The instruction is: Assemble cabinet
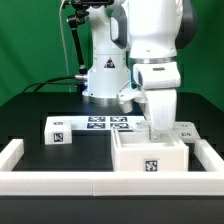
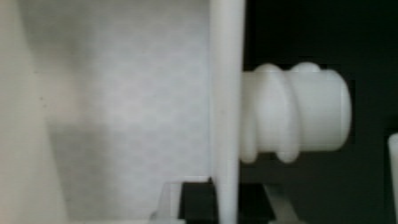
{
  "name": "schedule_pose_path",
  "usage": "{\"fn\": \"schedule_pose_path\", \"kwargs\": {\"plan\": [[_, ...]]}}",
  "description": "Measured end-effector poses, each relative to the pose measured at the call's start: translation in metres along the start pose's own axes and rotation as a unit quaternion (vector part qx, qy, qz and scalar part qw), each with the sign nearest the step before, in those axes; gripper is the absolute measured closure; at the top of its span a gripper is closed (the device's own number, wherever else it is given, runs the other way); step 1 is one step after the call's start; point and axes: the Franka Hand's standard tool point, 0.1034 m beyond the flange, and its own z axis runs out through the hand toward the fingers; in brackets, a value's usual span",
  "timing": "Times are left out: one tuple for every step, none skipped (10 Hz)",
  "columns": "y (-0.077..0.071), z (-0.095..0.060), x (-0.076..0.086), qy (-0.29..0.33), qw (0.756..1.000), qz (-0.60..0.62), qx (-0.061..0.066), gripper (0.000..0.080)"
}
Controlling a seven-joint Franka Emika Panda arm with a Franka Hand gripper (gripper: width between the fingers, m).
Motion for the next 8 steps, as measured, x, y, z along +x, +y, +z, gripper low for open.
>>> {"fn": "schedule_pose_path", "kwargs": {"plan": [[0.005, 0.0, 0.008, 0.002, 1.0, 0.0, -0.001, 0.0765], [0.01, 0.001, 0.017, 0.003, 1.0, 0.007, 0.001, 0.0765], [0.016, 0.001, 0.025, 0.004, 1.0, 0.012, 0.0, 0.0765], [0.018, 0.002, 0.03, 0.005, 1.0, 0.014, 0.0, 0.0765], [0.019, 0.003, 0.033, 0.005, 1.0, 0.009, 0.003, 0.0765], [0.019, 0.003, 0.033, 0.005, 1.0, 0.009, 0.003, 0.0765], [0.019, 0.003, 0.033, 0.005, 1.0, 0.011, 0.003, 0.0765], [0.018, 0.003, 0.032, 0.004, 1.0, 0.011, 0.003, 0.0695]]}}
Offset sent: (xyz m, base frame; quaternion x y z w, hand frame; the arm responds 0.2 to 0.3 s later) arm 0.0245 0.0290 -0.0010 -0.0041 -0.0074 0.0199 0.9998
